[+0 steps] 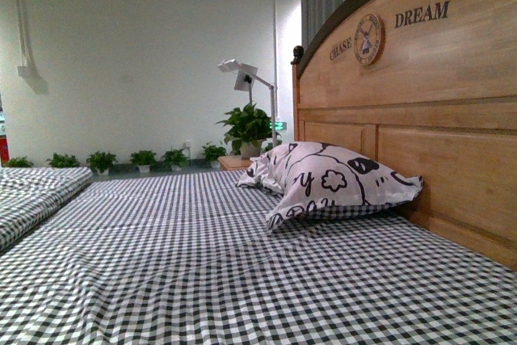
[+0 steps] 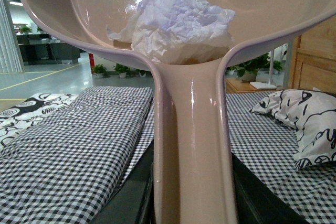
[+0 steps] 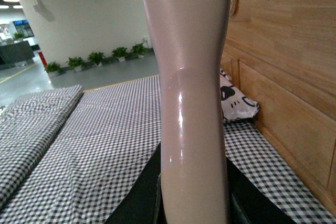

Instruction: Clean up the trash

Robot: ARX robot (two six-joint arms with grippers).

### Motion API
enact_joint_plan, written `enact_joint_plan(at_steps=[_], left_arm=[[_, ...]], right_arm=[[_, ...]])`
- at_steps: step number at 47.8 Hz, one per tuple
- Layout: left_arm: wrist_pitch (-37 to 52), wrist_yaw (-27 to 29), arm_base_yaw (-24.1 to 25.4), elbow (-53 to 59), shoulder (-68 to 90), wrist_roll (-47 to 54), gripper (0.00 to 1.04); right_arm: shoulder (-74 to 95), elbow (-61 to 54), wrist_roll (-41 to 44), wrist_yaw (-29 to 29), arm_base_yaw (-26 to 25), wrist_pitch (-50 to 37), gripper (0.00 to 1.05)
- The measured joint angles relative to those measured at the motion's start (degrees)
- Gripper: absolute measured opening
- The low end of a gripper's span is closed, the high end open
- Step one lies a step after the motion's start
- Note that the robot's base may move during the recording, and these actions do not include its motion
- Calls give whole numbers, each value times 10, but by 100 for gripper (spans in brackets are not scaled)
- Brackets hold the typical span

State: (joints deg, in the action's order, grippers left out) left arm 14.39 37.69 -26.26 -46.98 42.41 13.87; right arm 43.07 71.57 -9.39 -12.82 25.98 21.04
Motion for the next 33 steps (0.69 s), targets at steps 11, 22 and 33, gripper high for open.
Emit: enact_joint_plan(at_steps=[11, 22, 33], left_arm=[[0, -1, 0, 0, 0, 0, 26], [0, -1, 0, 0, 0, 0, 26], [0, 0, 0, 0, 0, 0, 26]], right_arm=[[-2, 0, 0, 0, 0, 0, 19], [-2, 0, 0, 0, 0, 0, 19], [-2, 0, 0, 0, 0, 0, 19]])
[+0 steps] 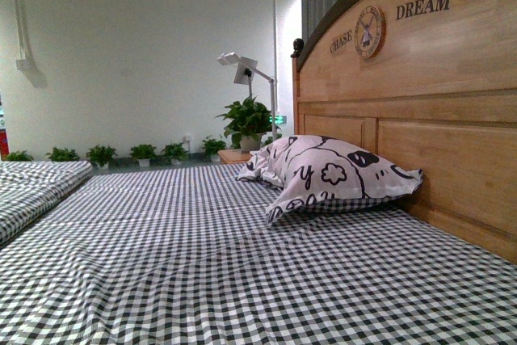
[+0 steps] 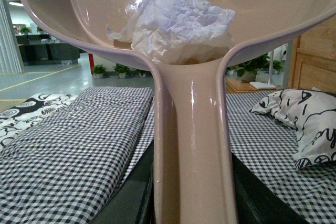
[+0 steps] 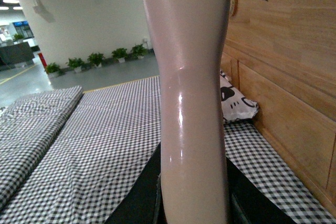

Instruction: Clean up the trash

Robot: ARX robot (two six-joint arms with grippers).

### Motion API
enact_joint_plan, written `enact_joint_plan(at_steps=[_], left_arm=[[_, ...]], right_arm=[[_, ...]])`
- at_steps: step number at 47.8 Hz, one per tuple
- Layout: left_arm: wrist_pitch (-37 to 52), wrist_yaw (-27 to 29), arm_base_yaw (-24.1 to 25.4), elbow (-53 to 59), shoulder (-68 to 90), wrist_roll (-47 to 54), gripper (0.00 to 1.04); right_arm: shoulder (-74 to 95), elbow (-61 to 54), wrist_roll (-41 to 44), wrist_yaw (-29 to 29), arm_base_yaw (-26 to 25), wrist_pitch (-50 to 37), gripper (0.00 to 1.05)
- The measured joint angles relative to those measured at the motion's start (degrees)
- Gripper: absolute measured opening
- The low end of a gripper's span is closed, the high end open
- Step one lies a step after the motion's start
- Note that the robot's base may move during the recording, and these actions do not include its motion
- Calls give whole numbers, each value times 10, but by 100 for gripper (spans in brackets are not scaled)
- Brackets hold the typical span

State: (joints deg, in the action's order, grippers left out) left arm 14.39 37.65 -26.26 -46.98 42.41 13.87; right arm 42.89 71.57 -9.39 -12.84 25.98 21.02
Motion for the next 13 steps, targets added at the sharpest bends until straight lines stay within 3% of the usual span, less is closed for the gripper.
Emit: enact_joint_plan(at_steps=[13], left_arm=[[0, 0, 0, 0, 0, 0, 26]], right_arm=[[0, 0, 0, 0, 0, 0, 19]])
